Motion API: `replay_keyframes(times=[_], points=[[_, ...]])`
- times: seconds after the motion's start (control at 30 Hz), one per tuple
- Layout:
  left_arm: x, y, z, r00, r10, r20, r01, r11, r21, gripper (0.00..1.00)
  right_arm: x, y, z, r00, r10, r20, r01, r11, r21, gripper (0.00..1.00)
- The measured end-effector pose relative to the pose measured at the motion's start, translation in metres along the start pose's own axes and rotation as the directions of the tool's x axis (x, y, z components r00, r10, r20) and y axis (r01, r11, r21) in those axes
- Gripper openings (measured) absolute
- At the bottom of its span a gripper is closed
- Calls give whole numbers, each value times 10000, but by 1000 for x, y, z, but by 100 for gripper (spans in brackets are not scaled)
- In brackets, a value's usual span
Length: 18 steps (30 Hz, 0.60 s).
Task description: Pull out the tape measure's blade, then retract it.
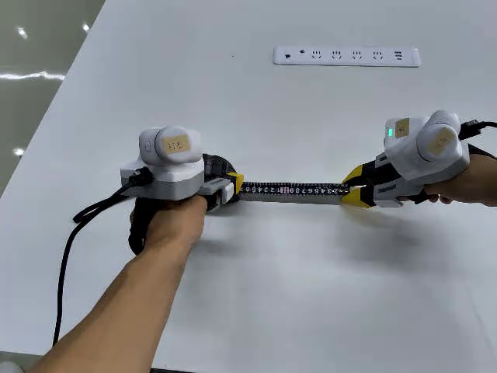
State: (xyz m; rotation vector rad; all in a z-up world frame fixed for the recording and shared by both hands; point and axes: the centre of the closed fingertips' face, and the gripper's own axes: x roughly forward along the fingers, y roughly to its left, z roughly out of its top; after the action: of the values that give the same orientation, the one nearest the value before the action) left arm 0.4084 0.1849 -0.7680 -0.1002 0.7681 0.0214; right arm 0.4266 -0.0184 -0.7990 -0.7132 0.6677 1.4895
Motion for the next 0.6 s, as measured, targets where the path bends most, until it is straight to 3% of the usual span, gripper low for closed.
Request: replay_keyframes(times=[0.6], points=[[1, 0, 0, 10000, -35, -25, 35, 10000, -31, 54, 13, 2, 16, 9999, 73, 137, -72, 10000, -58, 10]])
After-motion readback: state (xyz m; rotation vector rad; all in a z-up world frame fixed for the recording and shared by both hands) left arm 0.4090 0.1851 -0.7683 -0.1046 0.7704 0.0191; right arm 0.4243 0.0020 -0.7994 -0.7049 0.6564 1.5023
